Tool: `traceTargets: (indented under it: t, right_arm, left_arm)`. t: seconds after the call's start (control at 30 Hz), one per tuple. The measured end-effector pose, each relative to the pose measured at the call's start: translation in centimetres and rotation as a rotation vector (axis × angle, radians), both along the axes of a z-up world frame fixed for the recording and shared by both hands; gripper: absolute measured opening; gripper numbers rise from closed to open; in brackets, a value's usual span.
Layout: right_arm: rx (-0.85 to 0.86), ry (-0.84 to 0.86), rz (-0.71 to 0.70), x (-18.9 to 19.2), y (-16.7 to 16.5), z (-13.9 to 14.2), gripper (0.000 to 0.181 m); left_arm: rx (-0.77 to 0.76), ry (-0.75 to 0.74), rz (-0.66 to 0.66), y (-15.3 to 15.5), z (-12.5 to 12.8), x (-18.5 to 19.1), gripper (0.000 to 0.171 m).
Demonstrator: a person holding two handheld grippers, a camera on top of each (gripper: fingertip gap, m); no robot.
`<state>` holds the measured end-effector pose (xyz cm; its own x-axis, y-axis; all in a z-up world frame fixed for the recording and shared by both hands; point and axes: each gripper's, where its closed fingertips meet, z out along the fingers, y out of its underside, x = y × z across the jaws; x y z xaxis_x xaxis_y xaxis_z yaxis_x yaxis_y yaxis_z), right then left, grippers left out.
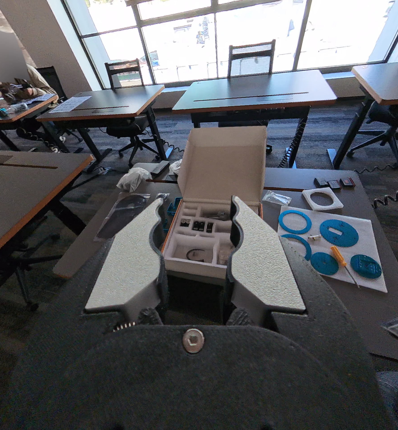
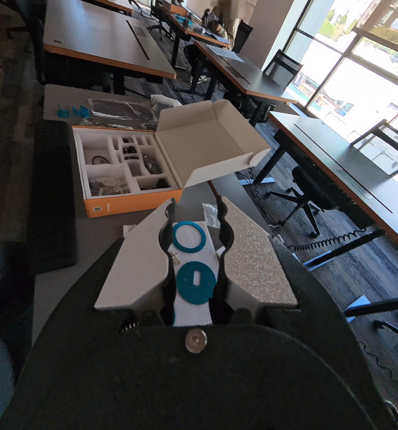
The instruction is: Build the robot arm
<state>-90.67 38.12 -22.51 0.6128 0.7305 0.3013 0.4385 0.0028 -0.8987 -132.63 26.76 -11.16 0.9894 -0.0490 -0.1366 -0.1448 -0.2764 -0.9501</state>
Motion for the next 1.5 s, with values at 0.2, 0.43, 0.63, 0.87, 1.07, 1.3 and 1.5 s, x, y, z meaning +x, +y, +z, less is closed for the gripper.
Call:
traceTargets:
  t: [0.2,0.43,0.63,0.87,1.07,1.3,1.5]
  right_arm:
    - [-0.105,-0.047,-0.007,-5.1,0.3,-2.4,0.028]
    - [-0.599,-0.153,0.091,-28.9,2.7,-18.6,0.021]
    - [-0.884,-0.713,0.11,-33.5,4.4,-33.5,0.02]
    - [-0.974,-0.978,0.083,-31.6,4.6,-38.4,0.029]
    - [-0.961,-1.138,0.116,-31.3,4.4,-38.6,0.032]
    - [-0.961,-1.226,0.165,-31.5,4.3,-39.7,0.025]
    - [-0.921,-1.271,0.189,-31.2,4.1,-39.8,0.02]
  left_arm:
    - [0.01,-0.078,-0.182,8.3,-1.8,-3.5,0.054]
    - [-0.046,-0.075,-0.528,16.5,-7.8,-11.3,0.056]
    - [-0.24,-0.073,-0.731,17.8,-11.2,-21.4,0.051]
    - [-0.249,-0.106,-0.662,18.6,-12.0,-30.1,0.05]
    - [-0.275,-0.175,-0.66,17.5,-12.6,-31.9,0.049]
    - [-0.297,-0.145,-0.673,16.7,-12.9,-31.7,0.051]
    - [-0.317,-0.122,-0.685,15.9,-13.2,-31.3,0.051]
